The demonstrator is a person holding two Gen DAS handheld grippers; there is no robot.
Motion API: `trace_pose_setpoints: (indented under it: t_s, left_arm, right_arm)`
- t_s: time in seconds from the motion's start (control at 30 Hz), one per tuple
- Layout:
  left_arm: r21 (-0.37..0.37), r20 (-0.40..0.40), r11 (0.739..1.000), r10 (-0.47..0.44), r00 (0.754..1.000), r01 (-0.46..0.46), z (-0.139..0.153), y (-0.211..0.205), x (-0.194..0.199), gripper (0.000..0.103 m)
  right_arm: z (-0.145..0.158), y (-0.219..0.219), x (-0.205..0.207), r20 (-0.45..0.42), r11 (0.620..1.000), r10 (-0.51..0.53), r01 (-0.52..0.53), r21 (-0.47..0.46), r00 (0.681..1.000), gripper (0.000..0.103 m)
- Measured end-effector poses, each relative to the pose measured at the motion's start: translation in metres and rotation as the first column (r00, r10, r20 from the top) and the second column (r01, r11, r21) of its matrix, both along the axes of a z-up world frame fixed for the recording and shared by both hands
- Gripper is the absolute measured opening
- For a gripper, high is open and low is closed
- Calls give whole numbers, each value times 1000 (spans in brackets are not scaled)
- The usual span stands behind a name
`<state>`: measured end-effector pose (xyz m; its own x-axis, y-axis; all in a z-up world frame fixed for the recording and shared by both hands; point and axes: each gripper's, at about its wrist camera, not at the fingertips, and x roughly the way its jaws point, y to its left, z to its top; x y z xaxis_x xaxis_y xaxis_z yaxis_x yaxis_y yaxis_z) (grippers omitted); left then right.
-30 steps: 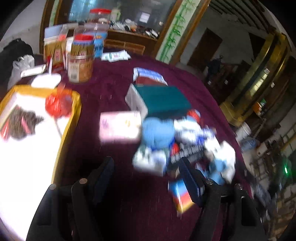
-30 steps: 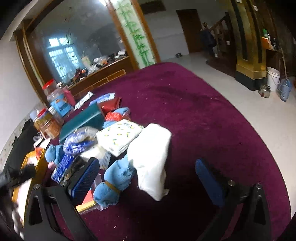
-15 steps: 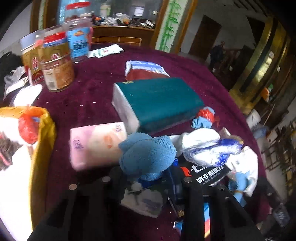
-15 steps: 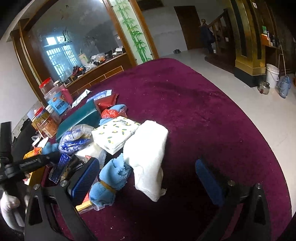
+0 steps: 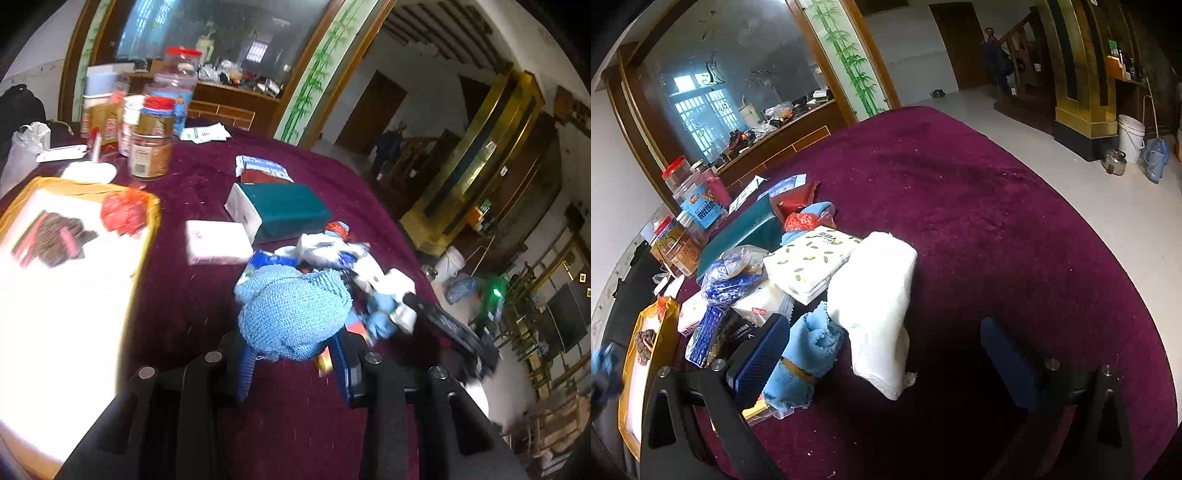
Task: Organize soft objects
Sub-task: 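Grasp blue knit item with left tool while right tool grasps white towel, then carry blue knit item into tray with left tool while right tool carries white towel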
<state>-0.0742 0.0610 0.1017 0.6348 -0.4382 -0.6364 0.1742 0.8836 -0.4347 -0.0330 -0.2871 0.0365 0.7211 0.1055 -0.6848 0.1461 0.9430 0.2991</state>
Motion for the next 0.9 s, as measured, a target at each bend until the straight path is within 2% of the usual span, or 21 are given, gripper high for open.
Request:
trace_pose_setpoints:
  t_s: [0.2,0.3,0.4,0.5,0.57,0.63,0.77,0.87,0.9]
  left_arm:
    - [-29,54,999,47,997,-45,7,24,-60,37]
    - [-8,88,997,82,993,-82,13,38,-79,37]
    - [4,120,995,102,988,-103,19,53,-93,37]
    - [8,148,990,135,980,-137,19,69,-100,37]
    - [-5,138,988,151,979,-152,14,77,-100,37]
    - [-22,110,986,164,980,-163,5,85,-97,37]
    - [-27,92,983,184,979,-182,-2,95,-100,37]
    - [-21,93,974,225,970,-224,-2,110,-105,37]
    - [-19,92,970,244,965,-244,-2,118,-107,37]
  right_arm:
    - [7,-18,-10,28,995,-71,69,66,997,103]
    - [20,-27,-20,64,994,-89,84,74,994,103]
    - [31,-32,-18,47,996,-70,67,63,996,103]
    - [31,-28,-3,-26,999,-32,33,35,999,103]
    - [26,-20,7,-65,1000,-11,11,0,998,100]
    - [18,-12,19,-97,1000,7,-9,-12,995,92]
    - [0,-5,43,-161,998,30,-23,50,987,80]
    - [-10,-7,51,-182,994,43,-25,104,982,44]
    - [-9,-8,51,-178,993,52,-33,110,983,21]
